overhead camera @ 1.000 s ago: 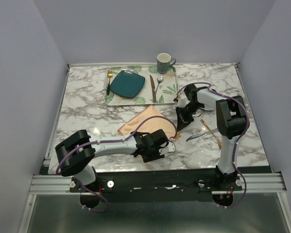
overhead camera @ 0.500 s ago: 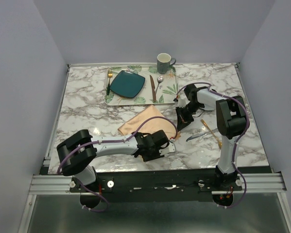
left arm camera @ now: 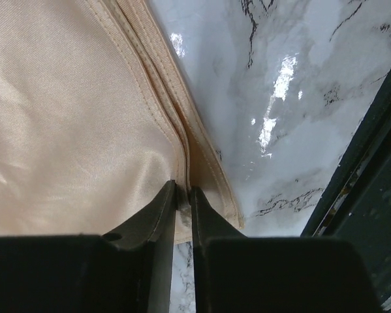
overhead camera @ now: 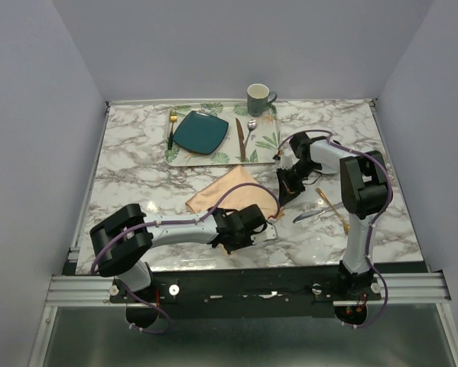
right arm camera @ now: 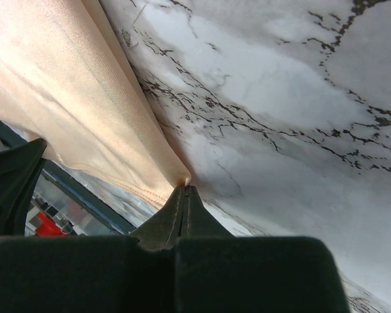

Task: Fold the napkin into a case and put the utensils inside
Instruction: Fold the rectangle-folded napkin at the center of the board.

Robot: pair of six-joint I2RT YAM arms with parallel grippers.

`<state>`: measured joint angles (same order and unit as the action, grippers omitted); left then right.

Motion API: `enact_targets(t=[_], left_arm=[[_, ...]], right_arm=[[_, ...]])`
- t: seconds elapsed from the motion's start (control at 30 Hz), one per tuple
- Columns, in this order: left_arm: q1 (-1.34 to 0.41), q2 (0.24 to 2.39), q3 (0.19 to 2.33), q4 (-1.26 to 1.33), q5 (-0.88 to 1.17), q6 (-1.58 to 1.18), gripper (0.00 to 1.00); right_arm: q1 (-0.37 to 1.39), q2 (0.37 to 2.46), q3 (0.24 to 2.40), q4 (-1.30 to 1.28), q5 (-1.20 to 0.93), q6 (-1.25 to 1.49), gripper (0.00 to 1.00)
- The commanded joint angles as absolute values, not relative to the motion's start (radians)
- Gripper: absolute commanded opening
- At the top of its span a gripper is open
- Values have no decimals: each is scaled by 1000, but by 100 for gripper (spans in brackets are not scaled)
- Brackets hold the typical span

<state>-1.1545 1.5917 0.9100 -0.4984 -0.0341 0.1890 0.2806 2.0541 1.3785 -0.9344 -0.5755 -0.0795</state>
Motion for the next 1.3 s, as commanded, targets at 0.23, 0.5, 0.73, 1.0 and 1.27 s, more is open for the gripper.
enact_targets(t=[0.23, 0.5, 0.73, 1.0, 1.27], left_arm=[[-1163, 1528, 953, -543, -49, 190, 4], [-1163, 1470, 925, -566, -61, 192, 0], [-1163, 1445, 931, -607, -41, 199, 0], [-1163, 1442, 904, -609, -2, 209, 0], [-1163, 1474, 885, -568, 24, 209, 0]], right_arm=[[285, 2000, 1364, -936, -592, -78, 1], [285, 1960, 1344, -945, -610, -83, 1], [285, 1959, 1324, -957, -640, -86, 1], [285, 1983, 1312, -956, -638, -92, 1], [293, 1997, 1307, -959, -643, -97, 1]])
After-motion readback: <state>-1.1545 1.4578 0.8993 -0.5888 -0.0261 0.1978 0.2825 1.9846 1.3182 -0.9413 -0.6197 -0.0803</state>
